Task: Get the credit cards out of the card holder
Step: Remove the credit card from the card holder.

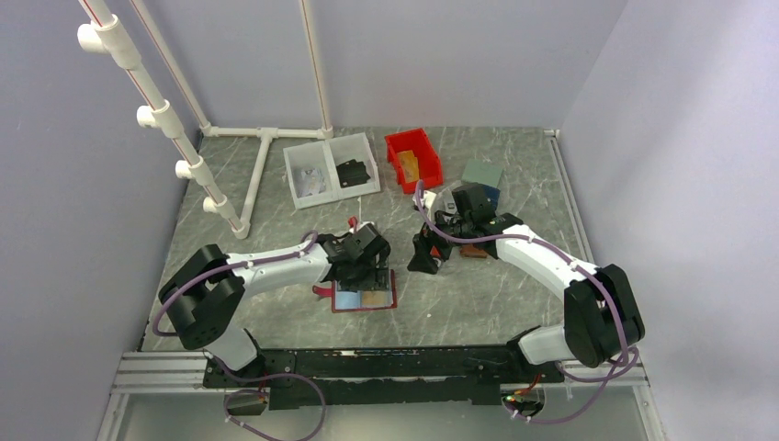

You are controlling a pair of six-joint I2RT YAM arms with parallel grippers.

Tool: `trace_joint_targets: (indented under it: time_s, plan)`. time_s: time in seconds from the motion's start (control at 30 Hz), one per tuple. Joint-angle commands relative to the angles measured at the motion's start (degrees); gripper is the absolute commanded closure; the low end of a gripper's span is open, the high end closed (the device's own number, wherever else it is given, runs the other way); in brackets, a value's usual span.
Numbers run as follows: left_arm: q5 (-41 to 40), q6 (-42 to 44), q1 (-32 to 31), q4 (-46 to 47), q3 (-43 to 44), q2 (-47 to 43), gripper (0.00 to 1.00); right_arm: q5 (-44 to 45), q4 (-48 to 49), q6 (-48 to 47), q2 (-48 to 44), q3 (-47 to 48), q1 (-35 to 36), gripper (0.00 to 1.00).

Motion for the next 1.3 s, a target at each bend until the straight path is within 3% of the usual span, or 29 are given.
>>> trace_joint_targets:
  time_s: [0.0,0.57,0.67,0.77,0.9,1.27]
  plan:
    - [0.98,1.55,-0.29,2.24,0.37,-0.5,0.22,0.17,1.32,-0.06,-0.56,2.55,-0.14,0.16]
    - [-1.6,0.51,-0.4,-1.57,2.95,4.9,0.22,0.1,1.05,-0.2,-0.38,2.6,-0.15,0.15]
    - [-2.08,0.59,-0.38,-2.19,2.63,4.65,0.3,0.1,1.05,-0.17,-0.24,2.6,-0.18,0.15]
    - [-1.47,1.21,-0.37,-1.58,1.62,3.17,0.45,0.01,1.05,-0.17,-0.14,2.57,-0.14,0.15]
    - [1.09,2.2,-0.17,2.24,-1.29,-0.79,0.53,-1.22,1.12,0.24,0.36,2.44,-0.14,0.16]
    - [19.26,1.14,7.38,24.52,-16.12,-10.13,0.54,-5.39,2.46,3.17,2.55,1.94,0.2,0.16]
